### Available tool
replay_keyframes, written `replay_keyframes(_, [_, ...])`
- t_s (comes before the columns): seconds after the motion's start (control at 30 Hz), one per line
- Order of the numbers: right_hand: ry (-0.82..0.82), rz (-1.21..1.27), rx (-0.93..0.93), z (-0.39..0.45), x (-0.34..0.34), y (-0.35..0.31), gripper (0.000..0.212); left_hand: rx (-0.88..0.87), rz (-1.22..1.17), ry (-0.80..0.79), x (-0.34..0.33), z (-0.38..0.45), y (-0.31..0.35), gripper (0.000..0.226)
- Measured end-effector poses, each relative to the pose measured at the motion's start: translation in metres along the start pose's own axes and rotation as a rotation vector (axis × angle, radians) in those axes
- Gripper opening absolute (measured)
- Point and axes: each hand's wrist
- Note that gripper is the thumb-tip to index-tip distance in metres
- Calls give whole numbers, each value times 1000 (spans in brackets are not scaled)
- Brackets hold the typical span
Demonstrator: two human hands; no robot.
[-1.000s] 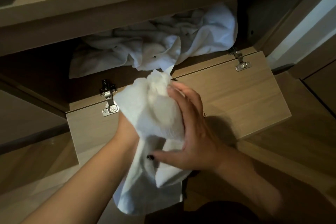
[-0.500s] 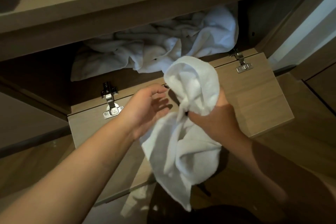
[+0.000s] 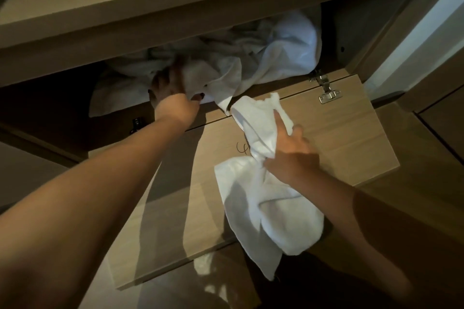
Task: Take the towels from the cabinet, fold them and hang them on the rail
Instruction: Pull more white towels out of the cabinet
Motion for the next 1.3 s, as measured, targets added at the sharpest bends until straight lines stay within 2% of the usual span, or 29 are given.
replay_keyframes(0.07, [1, -22, 3, 2, -2, 0, 115, 26, -241, 179, 3, -4, -1, 45])
replay_keyframes(0.17, [18, -40, 14, 2, -2, 0, 115, 68, -755, 447, 10, -15, -4, 35])
replay_keyframes(0.2, [15, -37, 16, 1, -2, 1, 114, 31, -816, 505, 13, -22, -3, 30])
replay_keyframes(0.3, [19, 12, 39, -2, -1, 7, 111, -164, -833, 540, 24, -54, 6, 6])
replay_keyframes(0.4, [27, 52, 57, -8, -4, 13, 107, -457, -857, 543, 38, -80, 10, 13])
replay_keyframes(0.47, [9, 59, 64, -13, -6, 18, 106, -500, -913, 569, 49, -89, 16, 11])
replay_keyframes(0.57, [-27, 137, 48, -18, -3, 28, 105, -341, -1085, 621, 66, -98, 26, 17])
replay_keyframes(0.6, [-20, 174, 44, -19, -2, 32, 105, -290, -1164, 599, 69, -96, 27, 17])
replay_keyframes(0.67, [13, 238, 27, -21, 0, 42, 106, -225, -1167, 545, 77, -97, 38, 19])
replay_keyframes(0.73, [63, 320, -28, -22, 2, 55, 106, -181, -1137, 622, 83, -100, 48, 16])
replay_keyframes(0.77, [83, 371, -64, -22, 4, 63, 105, -89, -1126, 701, 82, -99, 49, 14])
replay_keyframes(0.8, [98, 434, -96, -23, 6, 70, 103, 28, -1286, 625, 80, -95, 47, 19])
replay_keyframes(0.83, [118, 504, -111, -22, 9, 76, 102, 74, -1273, 458, 77, -96, 41, 27])
replay_keyframes(0.87, [140, 561, -123, -23, 13, 80, 101, 156, -1367, 258, 74, -94, 33, 30])
replay_keyframes(0.9, [156, 594, -133, -22, 16, 83, 101, 271, -1381, 177, 61, -86, 21, 23])
replay_keyframes(0.93, [164, 604, -137, -23, 20, 83, 101, 309, -1250, 187, 50, -80, 7, 18])
replay_keyframes(1.07, [122, 468, -60, -21, 32, 64, 102, 335, -894, 427, 28, -73, -18, 74])
replay_keyframes(1.1, [74, 382, -27, -21, 32, 55, 105, 314, -826, 456, 25, -70, -22, 80])
replay_keyframes(1.17, [-60, 210, -1, -20, 27, 40, 113, 302, -729, 403, 19, -65, -31, 88])
replay_keyframes(1.23, [-142, 90, -4, -22, 16, 30, 117, 333, -664, 278, 13, -58, -37, 86])
replay_keyframes(1.3, [-133, 34, -12, -24, 8, 27, 117, 330, -634, 193, 9, -53, -41, 64])
Point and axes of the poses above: each hand's wrist, its own z-axis towards the middle knuckle, its own x-axis out of the back of the hand, y = z × x, and after that the axes turned 9 degrees about -x, right-handed
